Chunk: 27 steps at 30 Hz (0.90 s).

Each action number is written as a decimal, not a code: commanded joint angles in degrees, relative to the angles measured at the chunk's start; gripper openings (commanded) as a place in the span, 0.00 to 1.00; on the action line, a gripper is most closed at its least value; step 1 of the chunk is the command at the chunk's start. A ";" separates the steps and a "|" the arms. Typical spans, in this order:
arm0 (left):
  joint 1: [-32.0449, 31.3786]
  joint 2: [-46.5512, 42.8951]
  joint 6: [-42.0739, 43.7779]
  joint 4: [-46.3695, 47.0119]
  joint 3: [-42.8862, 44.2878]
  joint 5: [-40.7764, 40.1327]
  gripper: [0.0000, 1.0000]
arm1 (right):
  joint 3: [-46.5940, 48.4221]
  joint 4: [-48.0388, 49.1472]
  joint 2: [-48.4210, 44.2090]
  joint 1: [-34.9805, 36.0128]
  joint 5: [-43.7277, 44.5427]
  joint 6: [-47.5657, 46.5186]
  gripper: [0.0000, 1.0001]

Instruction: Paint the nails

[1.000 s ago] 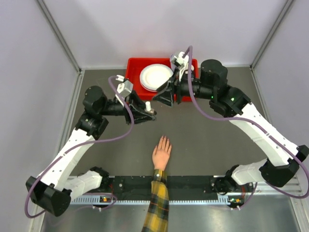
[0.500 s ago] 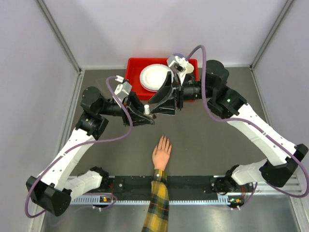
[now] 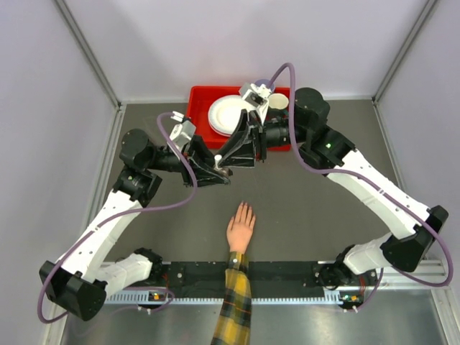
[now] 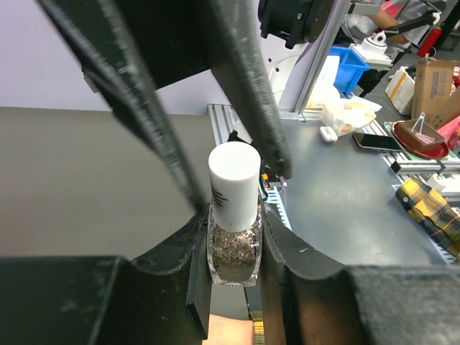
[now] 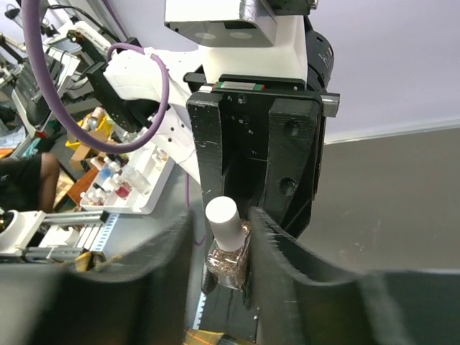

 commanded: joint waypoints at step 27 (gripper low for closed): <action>0.03 0.24 17.75 -15.95 6.45 -10.23 0.00 | 1.65 -16.28 -8.50 11.42 49.02 -15.91 0.20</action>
